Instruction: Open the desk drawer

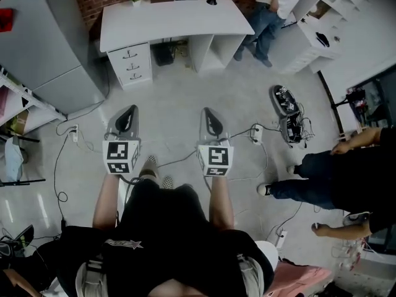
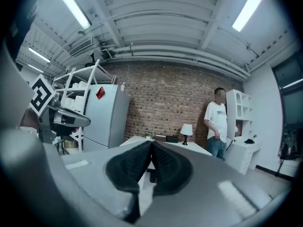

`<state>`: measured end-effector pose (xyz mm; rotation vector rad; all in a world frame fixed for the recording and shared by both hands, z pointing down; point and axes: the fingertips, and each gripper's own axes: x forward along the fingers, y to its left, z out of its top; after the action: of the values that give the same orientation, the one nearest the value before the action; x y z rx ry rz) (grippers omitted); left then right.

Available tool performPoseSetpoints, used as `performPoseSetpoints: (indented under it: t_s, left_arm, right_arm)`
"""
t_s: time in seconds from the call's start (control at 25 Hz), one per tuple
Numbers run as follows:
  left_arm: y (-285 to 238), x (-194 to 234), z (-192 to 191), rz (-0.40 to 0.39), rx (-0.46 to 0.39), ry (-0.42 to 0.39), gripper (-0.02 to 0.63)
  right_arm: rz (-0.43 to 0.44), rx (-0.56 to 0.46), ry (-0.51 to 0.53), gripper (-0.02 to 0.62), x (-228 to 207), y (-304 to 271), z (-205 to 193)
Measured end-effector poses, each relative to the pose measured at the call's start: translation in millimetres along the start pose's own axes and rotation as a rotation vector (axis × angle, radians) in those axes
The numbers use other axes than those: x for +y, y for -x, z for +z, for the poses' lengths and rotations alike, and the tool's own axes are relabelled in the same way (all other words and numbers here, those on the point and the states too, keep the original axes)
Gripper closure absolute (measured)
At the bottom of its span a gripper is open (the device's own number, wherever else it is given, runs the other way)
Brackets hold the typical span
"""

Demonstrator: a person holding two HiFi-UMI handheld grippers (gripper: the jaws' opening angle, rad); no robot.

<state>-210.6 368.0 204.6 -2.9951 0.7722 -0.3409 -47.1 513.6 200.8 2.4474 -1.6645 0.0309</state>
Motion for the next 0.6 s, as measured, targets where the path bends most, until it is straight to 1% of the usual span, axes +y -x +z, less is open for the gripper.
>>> performPoseSetpoints:
  t_s: [0.28,0.44,0.6]
  left_arm:
    - [-41.6,-8.9,2.3,-0.042,0.001,-0.007,0.595]
    - [-80.2,-3.1,5.4,-0.055,0.005,0.004,0.595]
    - [-130.8,2.6,10.7,-0.070,0.009,0.011,0.595]
  right_arm:
    - [-0.036,0.016,-0.002,0.591,-26.3,-18.5,-8.4]
    - [-0.047,0.022,0.003,0.591,-44.9,-47.1,-8.0]
    - [-0.056,0.030,-0.003,0.591,-70.4,-87.8,-10.1]
